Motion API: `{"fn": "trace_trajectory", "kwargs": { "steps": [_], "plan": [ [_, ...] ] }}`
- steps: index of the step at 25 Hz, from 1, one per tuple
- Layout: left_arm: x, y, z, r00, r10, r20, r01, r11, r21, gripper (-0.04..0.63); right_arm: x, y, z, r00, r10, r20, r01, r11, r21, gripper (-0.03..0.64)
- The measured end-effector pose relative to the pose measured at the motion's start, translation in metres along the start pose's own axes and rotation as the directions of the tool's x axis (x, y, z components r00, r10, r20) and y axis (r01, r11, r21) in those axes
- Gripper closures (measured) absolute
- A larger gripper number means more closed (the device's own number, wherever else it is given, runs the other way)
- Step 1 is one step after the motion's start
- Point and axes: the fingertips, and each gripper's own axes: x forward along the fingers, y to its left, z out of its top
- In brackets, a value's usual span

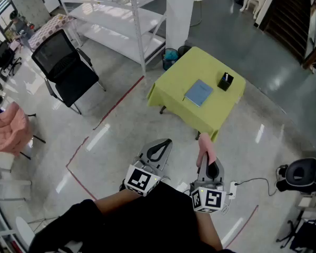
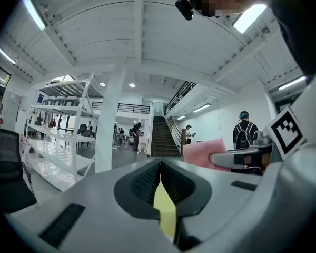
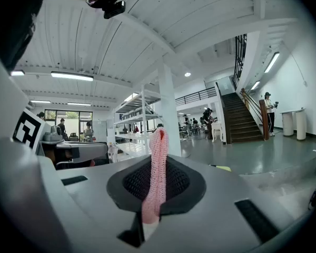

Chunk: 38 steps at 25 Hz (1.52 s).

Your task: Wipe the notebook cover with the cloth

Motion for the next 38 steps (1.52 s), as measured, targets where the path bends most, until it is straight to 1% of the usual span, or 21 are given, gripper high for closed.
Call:
{"fn": "trace_trajectory", "kwargs": {
  "steps": [2,4,7,10,12,15,20,23,25,27,29,31,33,36,38],
  "plan": [
    [0.007,-0.004,0.007,1.0,0.007,0.028,-0.007,1.0,-0.004,0.578,-0.001,-0.007,0.001,1.0,0.003,0.009,-0.004,1.0,0.014,0.578],
    [0.006,-0.009,0.007,0.999,0.017,0.038,-0.017,1.0,-0.007,0.578,-0.008,-0.009,-0.001,1.0,0.012,0.016,-0.013,0.999,0.042,0.578],
    [-0.005,-0.013,-0.003,0.999,0.039,0.016,-0.039,0.999,-0.012,0.578,-0.019,-0.008,-0.005,0.999,0.031,0.042,-0.035,0.996,0.087,0.578],
    [-0.006,-0.005,-0.012,0.998,0.058,-0.021,-0.059,0.998,-0.017,0.578,-0.019,-0.012,-0.008,0.998,0.042,0.047,-0.047,0.991,0.122,0.578],
    [-0.002,0.001,-0.012,0.998,0.059,-0.034,-0.06,0.998,-0.01,0.578,-0.018,-0.018,-0.011,0.999,0.027,0.041,-0.032,0.991,0.129,0.578],
    [0.01,0.008,-0.013,0.998,0.05,-0.029,-0.05,0.999,-0.002,0.578,-0.011,-0.027,-0.015,0.999,-0.002,0.033,-0.002,0.992,0.128,0.578],
    [0.049,0.02,-0.016,1.0,0.005,-0.021,-0.005,1.0,-0.017,0.578,0.013,-0.041,-0.017,0.999,-0.045,0.02,0.042,0.991,0.128,0.578],
    [0.078,0.03,-0.01,0.999,-0.045,-0.004,0.045,0.998,-0.034,0.578,0.04,-0.049,-0.014,0.998,-0.067,0.009,0.065,0.991,0.117,0.578],
    [0.098,0.045,-0.011,0.997,-0.076,-0.006,0.076,0.997,-0.033,0.578,0.067,-0.051,-0.016,0.998,-0.065,-0.007,0.065,0.992,0.107,0.578],
    [0.12,0.066,-0.018,0.996,-0.084,-0.023,0.083,0.995,-0.047,0.578,0.096,-0.055,-0.018,0.998,-0.063,-0.033,0.065,0.993,0.097,0.578],
    [0.143,0.09,-0.026,0.996,-0.075,-0.042,0.072,0.995,-0.076,0.578,0.127,-0.061,-0.018,0.996,-0.065,-0.06,0.07,0.994,0.087,0.577],
    [0.165,0.116,-0.025,0.996,-0.075,-0.042,0.07,0.993,-0.095,0.578,0.16,-0.063,-0.014,0.995,-0.064,-0.074,0.07,0.994,0.08,0.578],
    [0.186,0.139,-0.02,0.995,-0.096,-0.035,0.092,0.991,-0.101,0.578,0.195,-0.064,-0.01,0.994,-0.063,-0.087,0.07,0.995,0.073,0.577],
    [0.212,0.165,-0.016,0.989,-0.139,-0.041,0.135,0.987,-0.09,0.578,0.241,-0.064,0.0,0.993,-0.069,-0.099,0.076,0.995,0.066,0.578],
    [0.228,0.188,-0.014,0.988,-0.148,-0.046,0.143,0.985,-0.097,0.578,0.269,-0.061,0.009,0.992,-0.075,-0.099,0.082,0.995,0.063,0.578]
  ]
}}
